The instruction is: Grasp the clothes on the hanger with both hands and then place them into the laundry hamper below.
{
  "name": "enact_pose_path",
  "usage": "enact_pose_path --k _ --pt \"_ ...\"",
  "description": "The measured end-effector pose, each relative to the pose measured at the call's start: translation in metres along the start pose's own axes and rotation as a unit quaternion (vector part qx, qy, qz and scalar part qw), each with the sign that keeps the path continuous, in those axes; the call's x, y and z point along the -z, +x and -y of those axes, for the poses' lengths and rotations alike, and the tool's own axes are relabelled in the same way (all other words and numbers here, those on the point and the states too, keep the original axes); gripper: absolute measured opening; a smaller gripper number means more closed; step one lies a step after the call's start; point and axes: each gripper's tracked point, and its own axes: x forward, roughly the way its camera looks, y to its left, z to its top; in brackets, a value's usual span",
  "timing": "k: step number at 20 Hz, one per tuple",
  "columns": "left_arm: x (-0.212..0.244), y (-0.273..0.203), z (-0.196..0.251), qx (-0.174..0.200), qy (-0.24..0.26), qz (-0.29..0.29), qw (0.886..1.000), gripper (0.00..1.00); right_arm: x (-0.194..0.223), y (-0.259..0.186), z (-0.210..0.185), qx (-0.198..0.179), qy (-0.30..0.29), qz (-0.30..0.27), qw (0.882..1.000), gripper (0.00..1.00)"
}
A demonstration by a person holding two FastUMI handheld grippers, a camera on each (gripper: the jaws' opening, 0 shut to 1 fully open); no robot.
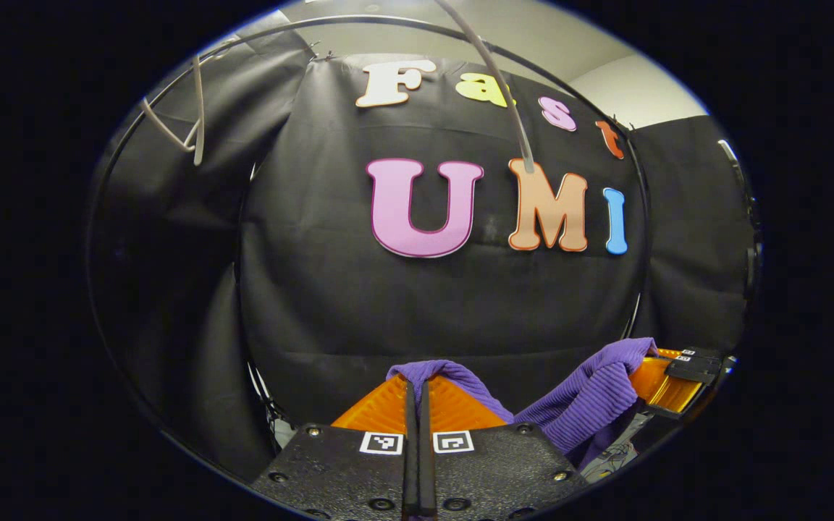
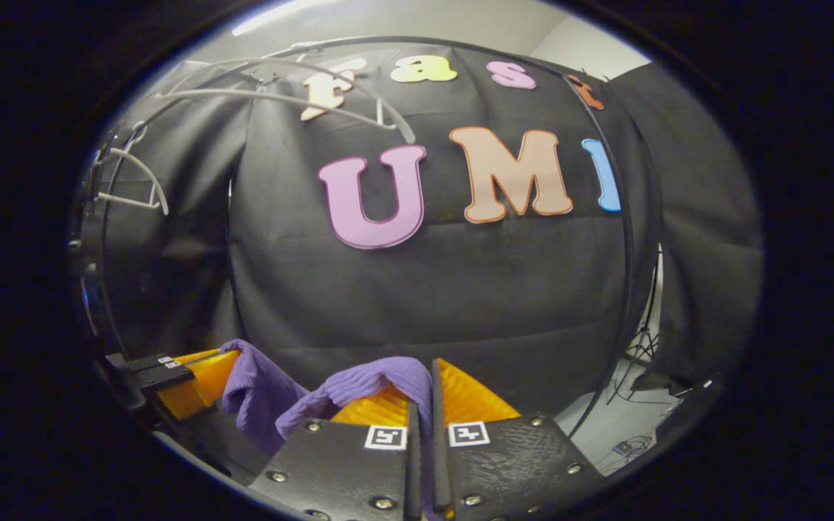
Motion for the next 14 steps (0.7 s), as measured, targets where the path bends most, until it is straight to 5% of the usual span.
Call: enact_pose_path --k 9,14 --pt "0.127 0.031 -0.022 -0.015 0.001 -0.105 0.994 0.03 0.131 0.019 0.01 0.01 0.001 -0.122 0.993 0.07" --pt "0.216 0.029 -0.027 -0.005 -0.003 -0.221 0.975 0.06 0.205 0.02 0.018 0.017 -0.006 -0.205 0.979 0.07"
